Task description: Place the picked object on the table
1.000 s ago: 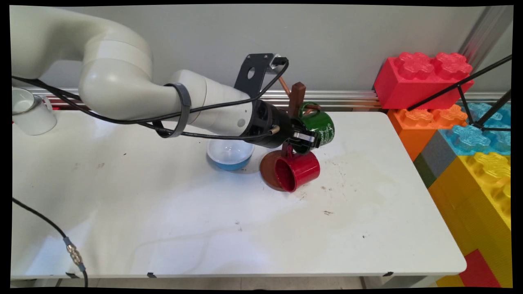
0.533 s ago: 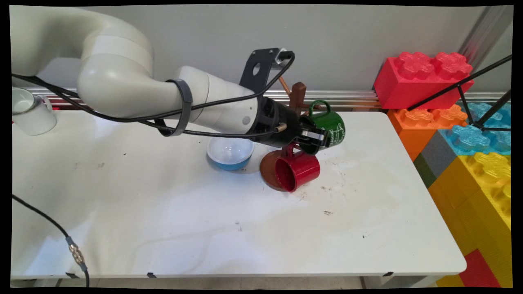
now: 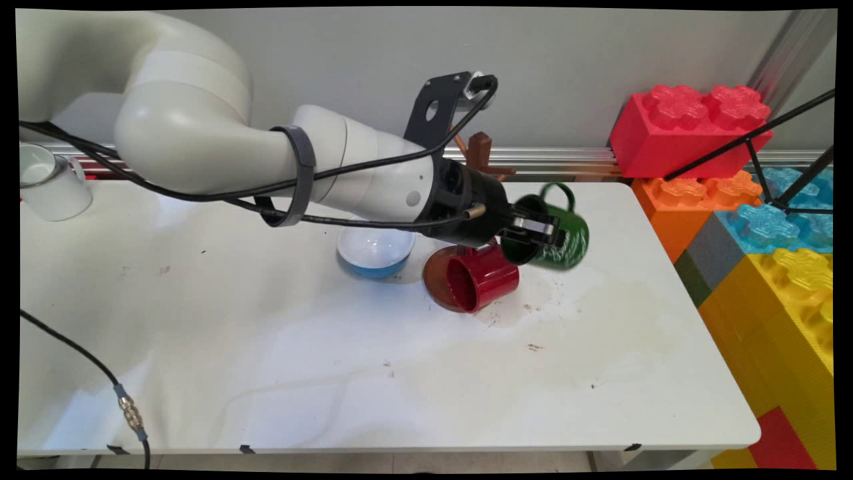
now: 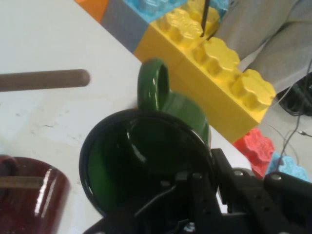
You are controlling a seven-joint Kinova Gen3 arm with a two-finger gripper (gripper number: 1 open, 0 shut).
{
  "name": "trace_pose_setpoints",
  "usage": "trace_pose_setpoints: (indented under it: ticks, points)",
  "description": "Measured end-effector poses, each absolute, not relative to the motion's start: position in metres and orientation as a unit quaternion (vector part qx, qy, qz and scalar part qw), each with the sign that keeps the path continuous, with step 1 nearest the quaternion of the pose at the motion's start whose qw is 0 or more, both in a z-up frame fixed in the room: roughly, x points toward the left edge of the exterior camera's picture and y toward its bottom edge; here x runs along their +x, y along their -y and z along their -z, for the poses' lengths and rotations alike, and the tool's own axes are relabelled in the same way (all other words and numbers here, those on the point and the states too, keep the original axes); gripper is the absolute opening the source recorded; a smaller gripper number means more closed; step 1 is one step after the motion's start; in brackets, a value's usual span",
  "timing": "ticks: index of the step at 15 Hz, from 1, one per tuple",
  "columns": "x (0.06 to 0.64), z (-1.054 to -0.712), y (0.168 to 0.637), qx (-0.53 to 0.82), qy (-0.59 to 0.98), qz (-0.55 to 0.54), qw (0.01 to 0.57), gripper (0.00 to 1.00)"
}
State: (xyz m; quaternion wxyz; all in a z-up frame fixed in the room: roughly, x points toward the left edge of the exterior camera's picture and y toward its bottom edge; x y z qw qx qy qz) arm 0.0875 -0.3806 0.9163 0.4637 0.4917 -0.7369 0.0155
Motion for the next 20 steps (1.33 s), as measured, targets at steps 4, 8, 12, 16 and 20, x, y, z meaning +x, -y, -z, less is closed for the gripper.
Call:
trace_pose_setpoints:
  ticks: [4,8,12,16,20]
  points:
    - [0.082,-0.921,0.372,0.485,0.739,0.000,0.468,0.00]
    - [0.081,-0.924,0.365,0.474,0.747,0.006,0.465,0.00]
    - [0.083,-0.927,0.362,0.460,0.761,0.001,0.457,0.00]
    - [0.088,-0.933,0.362,0.432,0.792,-0.013,0.431,0.00]
    - [0.096,-0.940,0.357,0.397,0.832,-0.022,0.386,0.00]
